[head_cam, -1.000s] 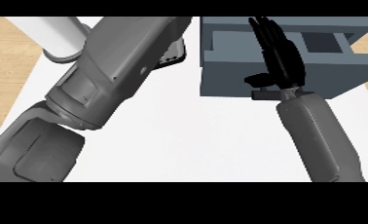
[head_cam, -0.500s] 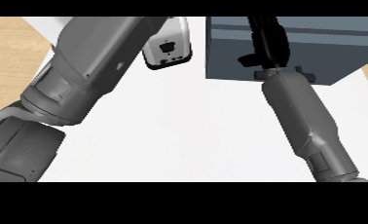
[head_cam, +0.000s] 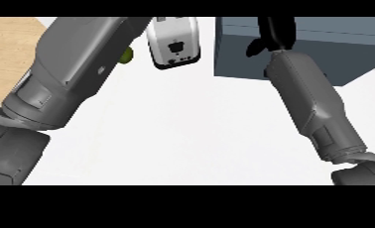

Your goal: Pick up the can, place it into the drawer and close the drawer

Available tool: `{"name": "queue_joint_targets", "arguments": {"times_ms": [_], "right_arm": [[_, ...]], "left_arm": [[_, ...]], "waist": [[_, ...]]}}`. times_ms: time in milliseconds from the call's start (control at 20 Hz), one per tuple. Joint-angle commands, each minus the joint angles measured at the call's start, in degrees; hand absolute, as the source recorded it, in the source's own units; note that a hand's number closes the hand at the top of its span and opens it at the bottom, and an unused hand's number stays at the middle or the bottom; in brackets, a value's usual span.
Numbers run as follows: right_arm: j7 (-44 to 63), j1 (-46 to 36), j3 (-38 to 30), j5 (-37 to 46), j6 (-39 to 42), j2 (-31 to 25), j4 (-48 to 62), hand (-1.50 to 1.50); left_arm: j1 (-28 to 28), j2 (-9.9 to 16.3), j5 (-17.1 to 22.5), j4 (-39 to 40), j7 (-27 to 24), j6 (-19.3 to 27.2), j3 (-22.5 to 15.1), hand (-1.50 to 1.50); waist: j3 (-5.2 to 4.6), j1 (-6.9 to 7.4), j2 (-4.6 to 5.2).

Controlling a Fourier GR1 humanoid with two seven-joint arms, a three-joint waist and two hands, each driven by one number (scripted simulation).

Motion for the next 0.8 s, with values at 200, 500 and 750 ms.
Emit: {"name": "queue_joint_targets", "arguments": {"times_ms": [200, 500, 750], "right_arm": [[-1.3, -8.5, -3.5, -1.5, -1.4, -1.3, 5.9, -1.50], [-6.4, -9.4, -7.9, -7.1, -1.7, 2.0, 5.1, -1.50], [-10.8, -10.8, -9.9, -8.9, 0.7, 0.6, 6.3, -1.50]], "left_arm": [[5.6, 3.2, 0.2, -7.4, 2.0, -1.9, -0.4, -1.50], [8.6, 4.4, 0.0, -11.1, 2.9, -1.6, -0.5, -1.50], [12.7, 7.3, -0.1, -15.7, 4.0, -3.0, -0.9, -1.50]], "waist": [[0.01, 2.02, 0.19], [0.12, 1.57, 0.13], [0.03, 1.39, -0.17]]}}
